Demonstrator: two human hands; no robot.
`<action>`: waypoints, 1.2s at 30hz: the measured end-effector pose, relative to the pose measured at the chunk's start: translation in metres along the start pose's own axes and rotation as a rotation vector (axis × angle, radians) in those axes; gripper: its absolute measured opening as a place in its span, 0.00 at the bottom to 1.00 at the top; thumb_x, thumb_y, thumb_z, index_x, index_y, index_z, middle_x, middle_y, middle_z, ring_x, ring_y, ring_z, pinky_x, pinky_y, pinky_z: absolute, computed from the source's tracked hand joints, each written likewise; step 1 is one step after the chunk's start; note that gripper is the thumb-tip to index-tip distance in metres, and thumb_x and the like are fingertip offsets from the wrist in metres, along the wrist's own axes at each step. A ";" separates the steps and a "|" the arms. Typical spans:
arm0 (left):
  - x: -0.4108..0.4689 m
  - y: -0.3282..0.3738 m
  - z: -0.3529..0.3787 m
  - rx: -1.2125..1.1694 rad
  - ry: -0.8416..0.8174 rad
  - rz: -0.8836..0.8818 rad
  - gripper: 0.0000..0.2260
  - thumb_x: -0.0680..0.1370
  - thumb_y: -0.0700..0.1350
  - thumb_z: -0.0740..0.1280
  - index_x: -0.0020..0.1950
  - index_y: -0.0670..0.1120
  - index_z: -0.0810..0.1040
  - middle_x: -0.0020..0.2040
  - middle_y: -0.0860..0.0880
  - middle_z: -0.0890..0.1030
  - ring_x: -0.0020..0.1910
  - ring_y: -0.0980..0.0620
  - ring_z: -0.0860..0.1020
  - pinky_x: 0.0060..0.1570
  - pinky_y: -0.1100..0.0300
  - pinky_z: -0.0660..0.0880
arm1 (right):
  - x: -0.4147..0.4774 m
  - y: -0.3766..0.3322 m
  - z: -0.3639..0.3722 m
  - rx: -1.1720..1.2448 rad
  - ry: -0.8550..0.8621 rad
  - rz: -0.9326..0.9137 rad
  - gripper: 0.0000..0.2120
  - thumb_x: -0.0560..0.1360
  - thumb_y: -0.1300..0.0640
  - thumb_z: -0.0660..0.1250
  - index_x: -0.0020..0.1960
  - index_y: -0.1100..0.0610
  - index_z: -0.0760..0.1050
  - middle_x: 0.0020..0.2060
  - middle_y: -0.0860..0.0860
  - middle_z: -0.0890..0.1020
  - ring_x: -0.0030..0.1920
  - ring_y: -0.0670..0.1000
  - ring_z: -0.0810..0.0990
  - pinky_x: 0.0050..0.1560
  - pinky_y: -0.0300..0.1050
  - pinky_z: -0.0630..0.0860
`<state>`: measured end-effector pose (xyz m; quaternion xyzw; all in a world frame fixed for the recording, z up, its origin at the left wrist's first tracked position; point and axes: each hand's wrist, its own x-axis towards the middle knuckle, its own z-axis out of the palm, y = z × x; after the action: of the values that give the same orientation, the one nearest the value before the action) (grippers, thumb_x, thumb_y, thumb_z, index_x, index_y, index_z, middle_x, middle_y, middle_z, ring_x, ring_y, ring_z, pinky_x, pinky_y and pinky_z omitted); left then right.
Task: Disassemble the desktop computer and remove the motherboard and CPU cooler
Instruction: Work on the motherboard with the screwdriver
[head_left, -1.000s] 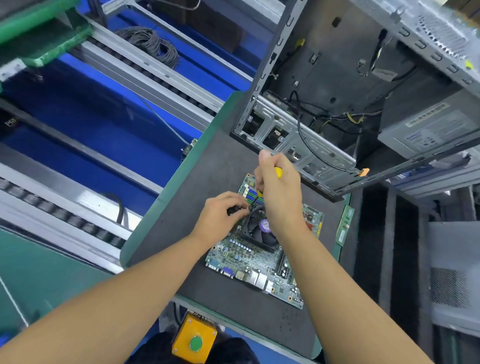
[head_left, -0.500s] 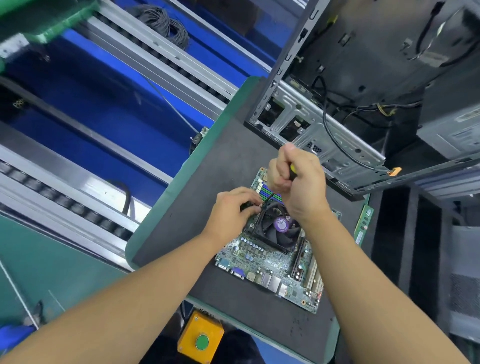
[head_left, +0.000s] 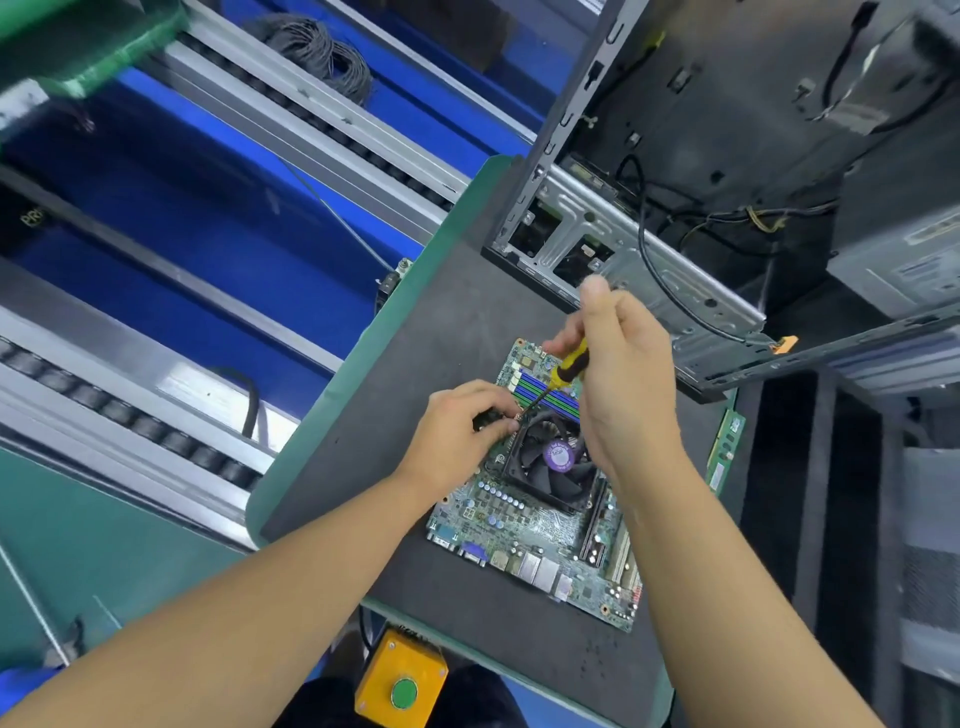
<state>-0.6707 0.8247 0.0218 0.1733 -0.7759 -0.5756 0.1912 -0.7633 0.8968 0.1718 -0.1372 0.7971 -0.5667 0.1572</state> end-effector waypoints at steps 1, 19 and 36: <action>0.000 0.000 0.000 0.002 0.002 0.007 0.05 0.72 0.38 0.76 0.47 0.45 0.85 0.49 0.55 0.83 0.50 0.60 0.81 0.57 0.63 0.76 | -0.005 -0.001 0.003 0.037 0.031 -0.006 0.21 0.77 0.39 0.62 0.30 0.49 0.69 0.27 0.46 0.75 0.34 0.52 0.74 0.40 0.51 0.71; -0.001 0.002 -0.001 -0.016 0.024 0.044 0.05 0.72 0.37 0.76 0.47 0.40 0.86 0.48 0.49 0.84 0.49 0.55 0.82 0.57 0.62 0.76 | 0.011 0.002 0.003 0.187 -0.662 -0.060 0.14 0.78 0.51 0.59 0.34 0.53 0.67 0.27 0.52 0.71 0.29 0.53 0.64 0.32 0.49 0.62; -0.002 0.000 0.002 0.000 0.030 0.003 0.05 0.72 0.37 0.76 0.47 0.43 0.85 0.48 0.51 0.84 0.48 0.58 0.81 0.55 0.68 0.74 | 0.010 0.006 0.004 0.403 -0.597 -0.091 0.21 0.79 0.48 0.64 0.29 0.53 0.65 0.19 0.44 0.63 0.22 0.46 0.55 0.27 0.45 0.49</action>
<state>-0.6699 0.8272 0.0214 0.1807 -0.7734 -0.5726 0.2035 -0.7712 0.8917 0.1636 -0.2983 0.5814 -0.6537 0.3817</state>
